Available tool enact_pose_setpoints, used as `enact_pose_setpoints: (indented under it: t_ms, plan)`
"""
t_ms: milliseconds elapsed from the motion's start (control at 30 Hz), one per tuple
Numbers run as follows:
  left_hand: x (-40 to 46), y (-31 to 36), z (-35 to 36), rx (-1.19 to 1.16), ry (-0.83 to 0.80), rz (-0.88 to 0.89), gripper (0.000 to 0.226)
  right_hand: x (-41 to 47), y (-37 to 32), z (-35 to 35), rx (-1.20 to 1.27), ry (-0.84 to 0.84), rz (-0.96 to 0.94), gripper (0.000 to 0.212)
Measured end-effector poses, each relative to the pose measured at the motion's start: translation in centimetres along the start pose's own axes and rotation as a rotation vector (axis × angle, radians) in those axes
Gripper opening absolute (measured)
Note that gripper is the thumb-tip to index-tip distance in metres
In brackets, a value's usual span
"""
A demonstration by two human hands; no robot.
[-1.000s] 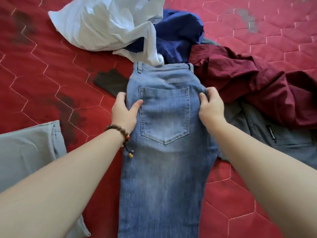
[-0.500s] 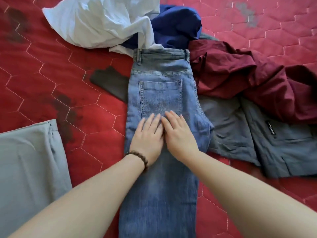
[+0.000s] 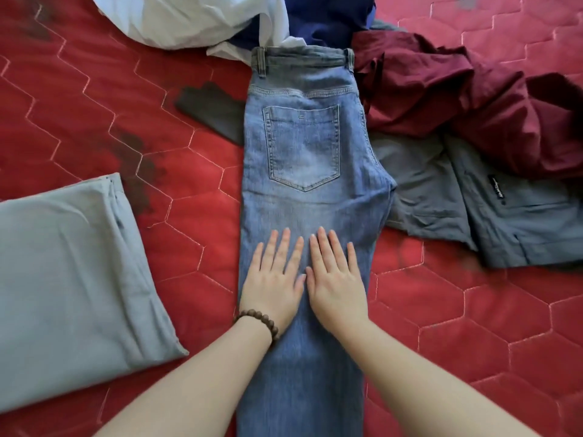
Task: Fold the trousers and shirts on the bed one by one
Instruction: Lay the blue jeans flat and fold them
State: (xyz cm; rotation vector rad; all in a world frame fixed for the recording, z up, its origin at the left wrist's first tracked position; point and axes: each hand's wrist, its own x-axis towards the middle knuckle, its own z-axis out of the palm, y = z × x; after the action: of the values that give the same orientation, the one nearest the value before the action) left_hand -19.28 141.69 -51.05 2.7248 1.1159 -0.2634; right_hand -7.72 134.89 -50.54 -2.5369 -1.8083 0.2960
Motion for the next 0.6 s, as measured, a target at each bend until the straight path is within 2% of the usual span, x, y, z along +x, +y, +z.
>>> enact_pose_setpoints:
  t_ms: [100,167,367,600]
  plan:
    - [-3.3,0.6,1.1,0.001,-0.012,-0.036,0.063,-3.8,-1.2,0.9,0.014,-0.010,0.130,0.055]
    - [-5.2,1.0,1.6,0.003,-0.019,-0.028,0.062,-6.1,-1.7,1.3,0.004,-0.012,0.150,0.055]
    - [-12.0,2.3,3.1,0.044,-0.054,-0.038,0.060,-13.4,-3.3,2.7,-0.011,-0.019,0.123,0.057]
    - [-21.3,3.9,5.0,0.036,-0.071,-0.045,0.061,-24.0,-4.8,3.9,-0.014,-0.077,-0.026,0.058]
